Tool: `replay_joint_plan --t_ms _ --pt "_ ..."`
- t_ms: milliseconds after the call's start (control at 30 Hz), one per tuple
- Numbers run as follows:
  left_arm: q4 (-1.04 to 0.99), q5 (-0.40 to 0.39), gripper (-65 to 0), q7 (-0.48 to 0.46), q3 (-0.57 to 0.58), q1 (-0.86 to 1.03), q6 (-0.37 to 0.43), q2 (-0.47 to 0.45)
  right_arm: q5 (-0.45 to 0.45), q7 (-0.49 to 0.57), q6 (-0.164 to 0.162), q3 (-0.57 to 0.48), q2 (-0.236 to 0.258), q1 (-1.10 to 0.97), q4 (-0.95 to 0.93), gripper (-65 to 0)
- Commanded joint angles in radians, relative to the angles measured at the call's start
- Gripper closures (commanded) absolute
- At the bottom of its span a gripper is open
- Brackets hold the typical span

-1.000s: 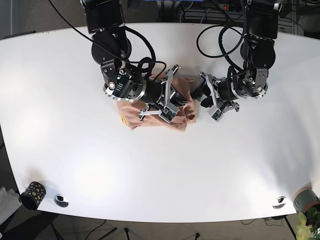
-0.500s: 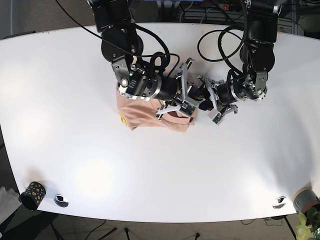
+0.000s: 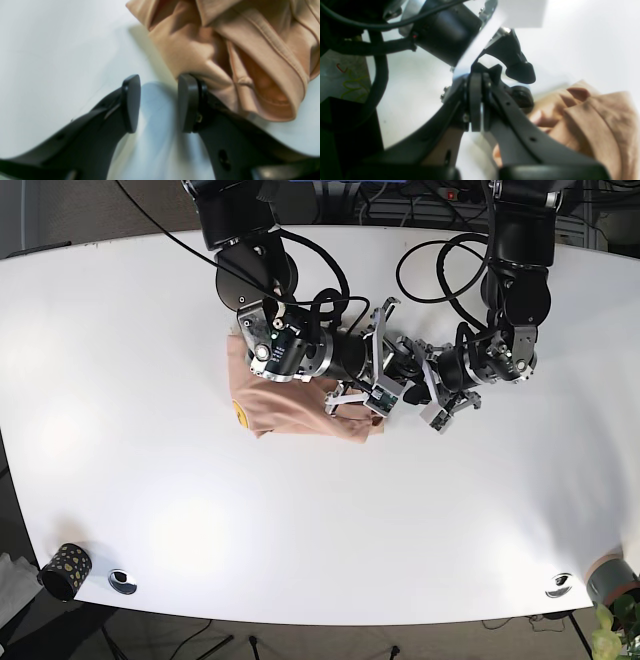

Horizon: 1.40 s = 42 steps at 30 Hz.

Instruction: Fold the T-shirt properly

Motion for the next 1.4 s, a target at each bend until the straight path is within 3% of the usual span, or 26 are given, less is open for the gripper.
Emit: replay_joint_plan --t_ms 0,100,167,233,333,433,533,767,833,967,1067,1300,1367 --pt "0.042 0.000 -23.7 0.028 0.000 -0.002 -0.006 -0.007 0.002 0.011 -0.002 0.042 -0.009 0.014 0.064 -1.4" --pt "0.091 0.000 -23.7 0.029 -0.030 0.003 -0.006 -0.036 0.000 -0.008 -0.002 0.119 -0.007 0.011 0.096 -4.6" --pt "0.107 0.000 -23.7 0.029 -0.050 0.018 -0.006 -0.040 0.000 -0.025 -0.002 0.163 -0.006 0.019 0.093 -13.6" --pt "0.109 0.001 -23.7 0.029 -0.064 0.021 -0.006 -0.040 -0.008 -0.028 -0.002 0.229 -0.006 0.022 0.092 -29.5" --pt "0.109 0.001 -23.7 0.029 -0.064 0.020 -0.006 -0.036 -0.008 -0.028 -0.002 0.295 -0.004 0.026 0.092 -45.2" --pt "0.114 0.001 -23.7 0.029 -0.063 0.020 -0.006 -0.033 -0.009 -0.028 -0.002 0.317 0.011 0.074 0.060 -49.6" --pt "0.114 0.001 -23.7 0.028 -0.061 0.018 -0.006 -0.017 -0.009 -0.028 -0.002 0.315 0.037 0.126 -0.029 -49.5" --pt "0.104 0.006 -23.7 0.025 -0.060 0.004 -0.006 0.033 -0.001 -0.026 -0.002 0.314 0.046 0.212 -0.250 -48.2" --pt "0.091 0.006 -23.7 0.023 -0.060 0.004 -0.006 0.043 -0.004 -0.023 -0.002 0.314 0.042 0.215 -0.266 -43.3" --pt "0.048 0.006 -23.7 0.023 -0.060 -0.011 -0.006 0.059 0.000 -0.023 -0.002 0.314 0.037 0.212 -0.266 -22.8" --pt "0.015 0.006 -23.7 0.023 -0.058 -0.022 -0.006 0.059 -0.003 -0.023 -0.002 0.314 0.016 0.209 -0.263 -11.7" --pt "-0.005 0.006 -23.7 0.023 -0.058 -0.023 -0.006 0.059 -0.003 -0.022 -0.002 0.314 0.011 0.209 -0.263 -8.7" --pt "-0.006 0.006 -23.7 0.023 -0.058 -0.023 -0.006 0.059 0.000 -0.022 -0.002 0.314 0.010 0.209 -0.256 -5.1"
